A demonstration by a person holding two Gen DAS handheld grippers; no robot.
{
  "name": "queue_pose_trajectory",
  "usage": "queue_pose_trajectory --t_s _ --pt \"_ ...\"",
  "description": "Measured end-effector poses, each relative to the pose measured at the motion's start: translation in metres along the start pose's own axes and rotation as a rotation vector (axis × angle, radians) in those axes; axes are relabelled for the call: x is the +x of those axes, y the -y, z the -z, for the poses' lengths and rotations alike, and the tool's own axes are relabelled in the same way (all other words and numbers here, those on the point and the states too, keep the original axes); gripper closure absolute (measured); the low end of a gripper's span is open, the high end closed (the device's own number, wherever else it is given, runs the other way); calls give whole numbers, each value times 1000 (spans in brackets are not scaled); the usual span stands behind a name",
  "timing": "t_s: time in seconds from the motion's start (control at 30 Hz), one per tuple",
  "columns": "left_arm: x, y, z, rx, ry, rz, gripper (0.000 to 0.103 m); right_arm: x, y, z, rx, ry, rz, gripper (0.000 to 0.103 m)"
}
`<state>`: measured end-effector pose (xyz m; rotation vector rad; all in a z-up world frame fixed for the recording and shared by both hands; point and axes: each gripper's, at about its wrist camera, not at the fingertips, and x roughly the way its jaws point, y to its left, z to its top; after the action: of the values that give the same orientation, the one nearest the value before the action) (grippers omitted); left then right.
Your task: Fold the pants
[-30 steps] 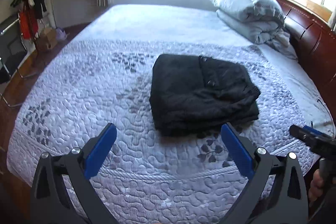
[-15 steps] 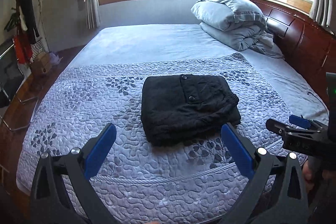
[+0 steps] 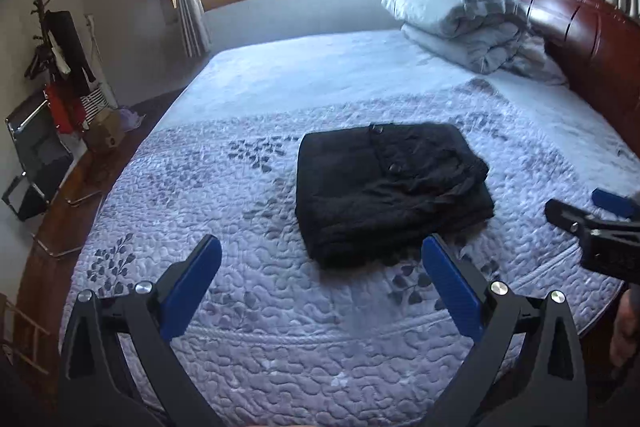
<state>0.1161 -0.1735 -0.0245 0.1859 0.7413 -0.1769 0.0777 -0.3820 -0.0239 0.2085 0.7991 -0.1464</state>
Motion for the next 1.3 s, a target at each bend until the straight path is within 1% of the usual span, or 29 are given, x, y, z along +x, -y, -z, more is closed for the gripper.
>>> queue_pose_trajectory --t_s 0.07,0.13,0.2,0.27,0.37,0.57,0.77,0.97,1.3 --pt "7 1 1 13 -28 5 3 1 -2 1 -1 -3 1 4" --pt "15 -2 2 -20 -43 35 3 2 -3 1 -7 -5 12 4" --pt "21 -8 3 -64 -64 70 3 3 -6 0 -17 -6 42 4" --pt "27 -14 4 -104 -82 91 3 5 -7 0 -22 -3 46 4" --pt "31 -18 6 -125 -84 77 3 10 -6 -1 -18 -13 39 4" --pt "39 -20 6 -105 -74 36 3 19 -7 1 -24 -26 41 4" --pt "41 -24 2 -129 -65 61 3 24 -10 0 -30 -26 38 4" --pt "45 -21 0 -111 -65 57 3 29 -10 -1 -28 -32 36 4" --pt "50 -22 -2 -109 -71 60 3 36 -10 -4 -30 -34 44 4"
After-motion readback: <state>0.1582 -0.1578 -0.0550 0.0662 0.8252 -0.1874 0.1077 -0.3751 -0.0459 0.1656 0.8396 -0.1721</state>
